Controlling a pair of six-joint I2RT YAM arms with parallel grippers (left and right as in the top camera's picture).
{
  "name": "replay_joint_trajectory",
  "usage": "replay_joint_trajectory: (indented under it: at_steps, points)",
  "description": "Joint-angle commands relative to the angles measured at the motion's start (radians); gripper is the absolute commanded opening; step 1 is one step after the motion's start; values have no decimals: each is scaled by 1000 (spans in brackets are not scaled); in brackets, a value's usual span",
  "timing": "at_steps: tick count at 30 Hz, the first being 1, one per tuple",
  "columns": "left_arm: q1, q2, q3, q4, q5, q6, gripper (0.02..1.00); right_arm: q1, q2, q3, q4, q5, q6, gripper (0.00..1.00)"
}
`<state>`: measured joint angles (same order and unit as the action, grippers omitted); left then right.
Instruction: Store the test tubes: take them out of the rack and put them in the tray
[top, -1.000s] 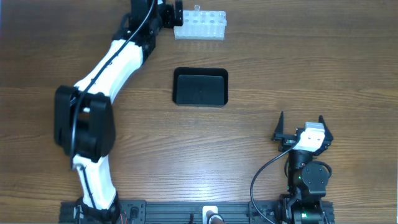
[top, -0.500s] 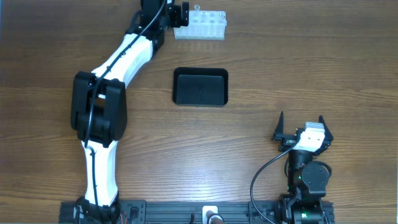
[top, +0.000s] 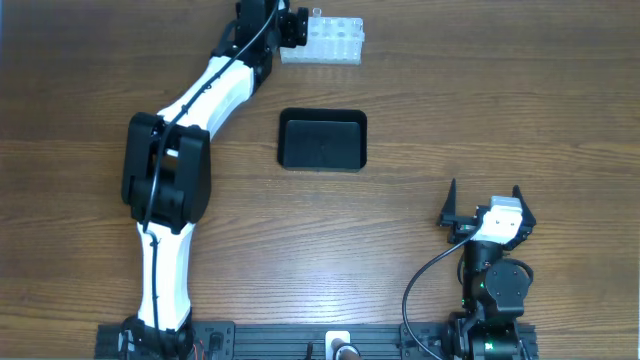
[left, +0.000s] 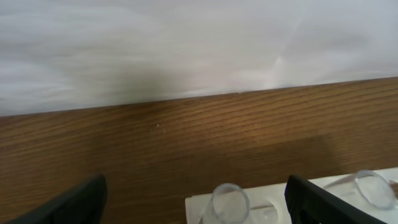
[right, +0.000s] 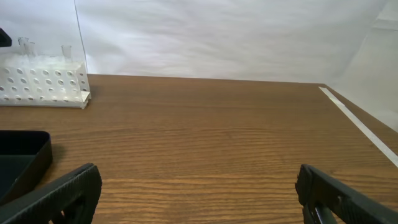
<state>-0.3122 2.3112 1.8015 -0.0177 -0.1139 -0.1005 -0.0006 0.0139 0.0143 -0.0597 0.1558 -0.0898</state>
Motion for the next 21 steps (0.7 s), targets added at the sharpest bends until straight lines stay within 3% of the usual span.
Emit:
replay_joint_trajectory:
  at_steps: [1, 5, 11, 21]
  points:
    - [-2, 40, 43, 7, -15, 22, 877, -5, -9, -9, 0, -2, -5, 993]
    - [-2, 42, 44, 18, -15, 23, 825, -5, -9, -9, 0, -2, -5, 991]
    - [-4, 42, 44, 23, -15, 23, 623, -5, -9, -9, 0, -2, -5, 993]
    - [-11, 44, 44, 29, -15, 23, 542, -5, -9, -9, 0, -2, -5, 993]
